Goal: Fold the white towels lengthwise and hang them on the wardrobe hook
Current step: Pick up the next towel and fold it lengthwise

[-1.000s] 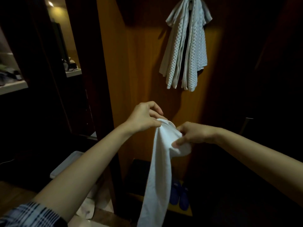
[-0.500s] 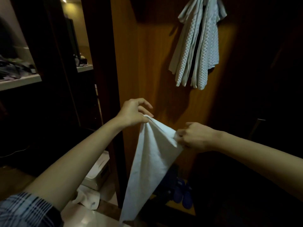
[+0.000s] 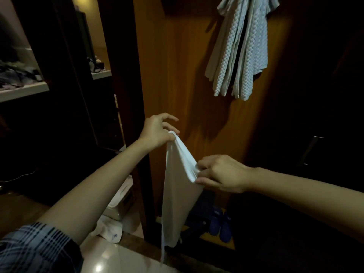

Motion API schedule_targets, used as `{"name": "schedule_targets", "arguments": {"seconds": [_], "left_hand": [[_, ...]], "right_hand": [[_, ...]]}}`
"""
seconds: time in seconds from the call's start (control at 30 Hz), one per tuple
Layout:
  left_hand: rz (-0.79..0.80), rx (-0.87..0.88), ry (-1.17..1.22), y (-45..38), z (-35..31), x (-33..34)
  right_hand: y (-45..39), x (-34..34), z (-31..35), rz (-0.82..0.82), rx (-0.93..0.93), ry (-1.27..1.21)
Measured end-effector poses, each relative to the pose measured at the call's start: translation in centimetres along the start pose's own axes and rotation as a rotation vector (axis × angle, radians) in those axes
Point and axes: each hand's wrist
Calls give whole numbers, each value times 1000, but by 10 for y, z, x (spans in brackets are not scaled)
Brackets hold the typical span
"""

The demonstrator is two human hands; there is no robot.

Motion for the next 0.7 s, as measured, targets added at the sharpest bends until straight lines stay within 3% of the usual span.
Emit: {"name": "schedule_targets", "arguments": {"seconds": [0.17,0.23,0.33,0.43,0.5,0.6,0.7], "left_hand": [[-58,-5,32,-5,10,2],[-50,-10,15,-4,12,1],[-59,-26,12,-5,16,-4],[-54,-28,15,-7,17,-8],[-14,-28,7,-7,17,-7],[26,-27,-10,-5,21,-3],[-22,-38,-23,-5,29,-8]], "right_hand": [[-13,16,-5,64,356,-571],[-13,11,-4,-30,340,-500],[-7,-5,-2,-191,183,-100],[1,-16,-2,-130,-44,170],[2,-15,3,-45,-113,136],[-1,-9,5,85,-94,97],[0,-9,-13,91,91,215]]}}
Point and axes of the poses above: each hand's wrist, its own y-axis away from the middle knuckle, its own x-axis out of the palm, z = x × y, and after that the axes turned 9 degrees about y, right-handed
